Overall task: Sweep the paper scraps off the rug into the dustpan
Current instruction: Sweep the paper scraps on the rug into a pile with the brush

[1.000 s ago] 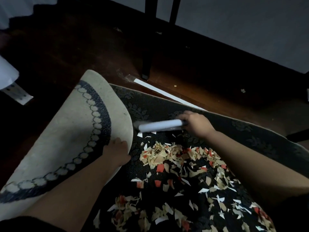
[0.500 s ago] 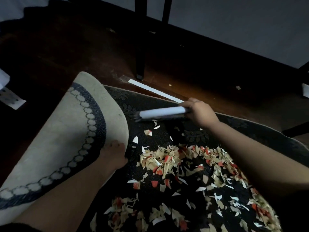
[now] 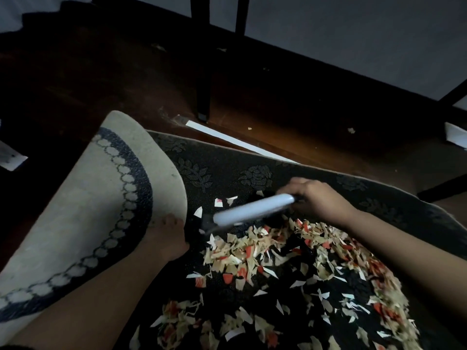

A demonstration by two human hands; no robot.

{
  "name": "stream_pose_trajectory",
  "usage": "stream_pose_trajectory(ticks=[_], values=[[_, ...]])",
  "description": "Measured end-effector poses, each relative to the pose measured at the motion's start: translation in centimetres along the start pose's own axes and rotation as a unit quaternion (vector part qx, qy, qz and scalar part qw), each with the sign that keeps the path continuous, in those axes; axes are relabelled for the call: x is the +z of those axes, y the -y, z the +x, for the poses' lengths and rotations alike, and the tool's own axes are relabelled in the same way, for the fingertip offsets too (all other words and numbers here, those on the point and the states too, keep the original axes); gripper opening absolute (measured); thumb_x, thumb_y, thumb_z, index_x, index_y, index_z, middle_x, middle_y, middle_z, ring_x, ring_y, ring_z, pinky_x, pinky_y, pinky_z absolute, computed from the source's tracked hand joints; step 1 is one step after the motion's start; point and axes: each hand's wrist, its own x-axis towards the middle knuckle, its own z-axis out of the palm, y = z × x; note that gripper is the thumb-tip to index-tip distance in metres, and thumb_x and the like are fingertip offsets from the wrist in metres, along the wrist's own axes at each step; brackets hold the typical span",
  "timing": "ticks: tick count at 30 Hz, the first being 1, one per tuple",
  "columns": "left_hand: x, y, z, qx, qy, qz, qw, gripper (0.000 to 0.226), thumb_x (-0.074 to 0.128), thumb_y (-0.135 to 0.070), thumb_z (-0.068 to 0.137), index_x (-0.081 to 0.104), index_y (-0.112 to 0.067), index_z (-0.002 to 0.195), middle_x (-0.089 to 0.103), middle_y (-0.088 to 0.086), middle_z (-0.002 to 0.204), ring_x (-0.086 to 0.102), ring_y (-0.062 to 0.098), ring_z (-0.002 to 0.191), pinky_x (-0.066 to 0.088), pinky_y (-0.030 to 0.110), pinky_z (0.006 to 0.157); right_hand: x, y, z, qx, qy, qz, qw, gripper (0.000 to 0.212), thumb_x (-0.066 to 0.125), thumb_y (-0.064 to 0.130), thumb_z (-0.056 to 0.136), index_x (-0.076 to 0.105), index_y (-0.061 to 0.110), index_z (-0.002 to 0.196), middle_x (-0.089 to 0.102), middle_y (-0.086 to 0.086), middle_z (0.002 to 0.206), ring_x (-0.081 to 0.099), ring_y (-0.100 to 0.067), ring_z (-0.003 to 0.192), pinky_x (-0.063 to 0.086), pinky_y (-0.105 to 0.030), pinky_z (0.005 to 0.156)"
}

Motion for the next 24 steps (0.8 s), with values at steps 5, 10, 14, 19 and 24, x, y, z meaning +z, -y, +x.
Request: stream_pose_trajectory(ticks=[5, 10, 14, 19, 24], values=[[-0.2, -0.6, 0.1, -0.009, -0.002, 0.014, 1.000, 0.064, 0.048, -0.049, 0.088, 0.036, -0.011, 0.138, 0.034, 0.013, 0.143, 0.038, 0.035, 0.131, 0.036, 0.042, 0.105, -1.1, -0.9, 3.5, 0.088, -0.118, -0.050, 0.988, 0.036, 0.067, 0.014, 0.085, 0.063, 0.021, 0.120, 0.061, -0.001, 0.108, 0.058, -0.022, 0.098, 0.035, -0.024, 0.071], [-0.1, -0.7, 0.3, 0.002, 0.001, 0.019, 1.000, 0.066, 0.048, -0.046, 0.087, 0.034, -0.010, 0.140, 0.032, 0.013, 0.146, 0.038, 0.034, 0.132, 0.036, 0.044, 0.106, 1.3, -2.7, 5.1, 0.154, -0.074, -0.025, 0.985, 0.036, 0.068, 0.017, 0.084, 0.063, 0.024, 0.119, 0.060, -0.002, 0.112, 0.058, -0.025, 0.101, 0.048, -0.036, 0.078], [-0.4, -0.8, 0.2, 0.005, 0.020, 0.017, 1.000, 0.067, 0.047, -0.046, 0.089, 0.030, -0.009, 0.142, 0.027, 0.014, 0.149, 0.035, 0.036, 0.135, 0.034, 0.046, 0.108, 2.3, -1.9, 2.9, 0.105, -0.007, -0.002, 0.994, 0.034, 0.068, 0.016, 0.084, 0.064, 0.022, 0.118, 0.061, 0.001, 0.112, 0.058, -0.019, 0.100, 0.048, -0.030, 0.086], [-0.7, -0.9, -0.3, 0.005, 0.030, 0.021, 0.999, 0.064, 0.046, -0.044, 0.089, 0.033, -0.010, 0.141, 0.031, 0.014, 0.146, 0.037, 0.036, 0.133, 0.034, 0.047, 0.107, 0.9, -1.3, -0.3, 0.046, 0.019, -0.003, 0.999, 0.035, 0.068, 0.013, 0.083, 0.065, 0.024, 0.116, 0.063, 0.005, 0.111, 0.059, -0.013, 0.097, 0.050, -0.031, 0.085], [-1.3, -1.8, -0.9, 0.010, 0.020, 0.024, 0.999, 0.056, 0.045, -0.043, 0.090, 0.037, -0.013, 0.136, 0.035, 0.010, 0.142, 0.041, 0.032, 0.130, 0.035, 0.045, 0.104, -1.7, -3.0, -1.5, 0.083, -0.102, -0.027, 0.991, 0.038, 0.067, 0.007, 0.082, 0.064, 0.017, 0.118, 0.064, -0.001, 0.110, 0.059, -0.019, 0.097, 0.047, -0.028, 0.082]])
